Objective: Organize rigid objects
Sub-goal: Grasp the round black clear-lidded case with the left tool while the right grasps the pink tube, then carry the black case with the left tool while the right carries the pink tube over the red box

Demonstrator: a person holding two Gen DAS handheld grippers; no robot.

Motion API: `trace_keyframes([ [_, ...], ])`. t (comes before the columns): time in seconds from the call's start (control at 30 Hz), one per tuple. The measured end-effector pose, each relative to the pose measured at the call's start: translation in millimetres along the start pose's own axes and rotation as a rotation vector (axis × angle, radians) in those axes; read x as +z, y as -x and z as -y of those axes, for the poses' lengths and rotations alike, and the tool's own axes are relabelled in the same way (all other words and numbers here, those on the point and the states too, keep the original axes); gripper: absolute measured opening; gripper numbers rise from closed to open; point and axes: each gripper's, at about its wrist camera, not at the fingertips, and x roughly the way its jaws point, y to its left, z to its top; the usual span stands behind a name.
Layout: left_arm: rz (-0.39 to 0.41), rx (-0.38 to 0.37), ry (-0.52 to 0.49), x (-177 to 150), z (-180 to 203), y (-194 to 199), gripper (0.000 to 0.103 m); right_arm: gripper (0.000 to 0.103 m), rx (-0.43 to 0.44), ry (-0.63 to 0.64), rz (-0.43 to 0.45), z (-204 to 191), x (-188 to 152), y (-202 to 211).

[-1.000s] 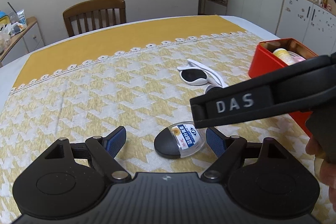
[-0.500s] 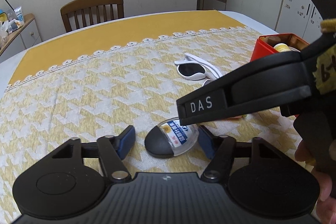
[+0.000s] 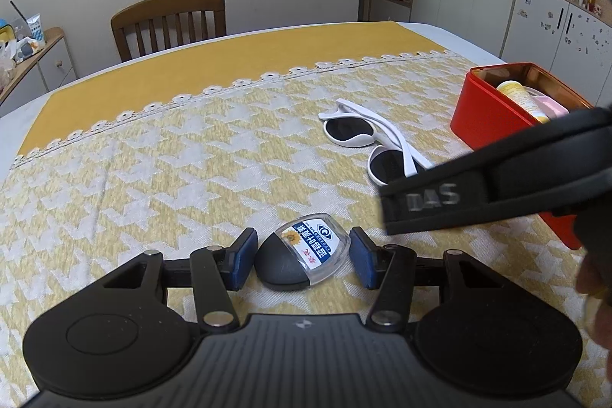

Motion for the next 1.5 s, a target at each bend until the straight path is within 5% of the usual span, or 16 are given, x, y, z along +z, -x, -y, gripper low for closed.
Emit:
trace_keyframes([
  [0.87,0.022,-0.049,0.075,26,14,66,0.052,0.058,0.087,0.050,0.124,36,-13,93],
  [1.5,0.072,-0.141,0.005,68,79,87,0.052,0.058,0.112,0.073,0.227,96,-3,147],
])
